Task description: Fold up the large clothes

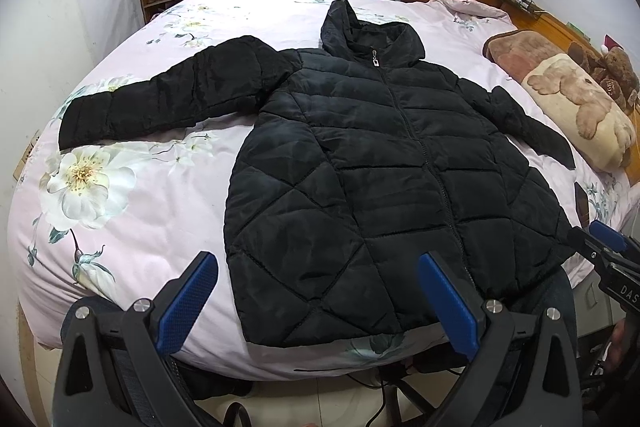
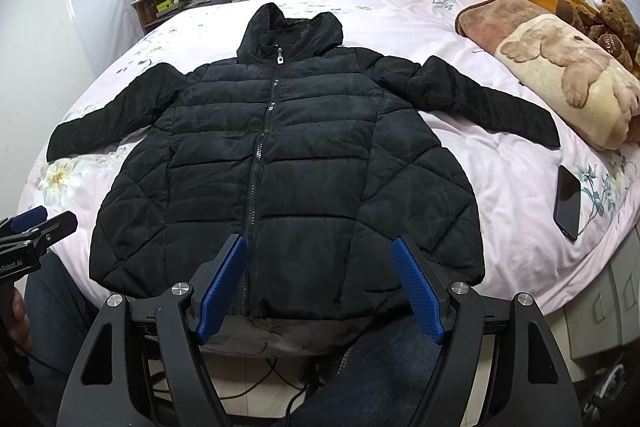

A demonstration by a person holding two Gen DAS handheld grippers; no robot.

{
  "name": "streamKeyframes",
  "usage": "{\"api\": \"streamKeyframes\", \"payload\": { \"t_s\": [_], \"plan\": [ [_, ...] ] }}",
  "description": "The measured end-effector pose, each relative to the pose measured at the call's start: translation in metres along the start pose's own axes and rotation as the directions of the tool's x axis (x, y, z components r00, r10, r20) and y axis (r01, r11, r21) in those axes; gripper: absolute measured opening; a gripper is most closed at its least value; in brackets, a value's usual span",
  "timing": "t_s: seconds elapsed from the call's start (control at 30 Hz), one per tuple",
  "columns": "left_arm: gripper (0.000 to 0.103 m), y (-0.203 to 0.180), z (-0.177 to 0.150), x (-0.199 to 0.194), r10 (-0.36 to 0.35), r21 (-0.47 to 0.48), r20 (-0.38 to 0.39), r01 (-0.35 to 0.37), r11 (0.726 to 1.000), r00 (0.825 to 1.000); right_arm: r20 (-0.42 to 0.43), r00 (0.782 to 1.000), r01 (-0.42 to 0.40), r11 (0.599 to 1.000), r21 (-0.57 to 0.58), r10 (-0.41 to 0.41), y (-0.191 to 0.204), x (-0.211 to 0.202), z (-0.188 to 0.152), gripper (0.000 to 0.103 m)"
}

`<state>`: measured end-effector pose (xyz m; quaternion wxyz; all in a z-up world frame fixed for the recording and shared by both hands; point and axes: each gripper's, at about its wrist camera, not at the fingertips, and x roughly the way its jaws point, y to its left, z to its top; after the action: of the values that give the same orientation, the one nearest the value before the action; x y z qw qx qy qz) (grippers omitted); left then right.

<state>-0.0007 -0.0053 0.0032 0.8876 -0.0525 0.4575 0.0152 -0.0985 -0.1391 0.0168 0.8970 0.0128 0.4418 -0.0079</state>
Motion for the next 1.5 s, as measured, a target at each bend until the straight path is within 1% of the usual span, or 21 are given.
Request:
{"api": "streamKeyframes", "payload": {
  "t_s": [1.5],
  "plan": [
    [0.101,-0.0031,-0.0046,-0.0002,-0.013,0.0,-0.012,0.013,1.0,1.0,-0.012,1.0,0.005,1.0,-0.005,-0.005,0.0011,0.0039,-0.0023,0.075]
  ]
}}
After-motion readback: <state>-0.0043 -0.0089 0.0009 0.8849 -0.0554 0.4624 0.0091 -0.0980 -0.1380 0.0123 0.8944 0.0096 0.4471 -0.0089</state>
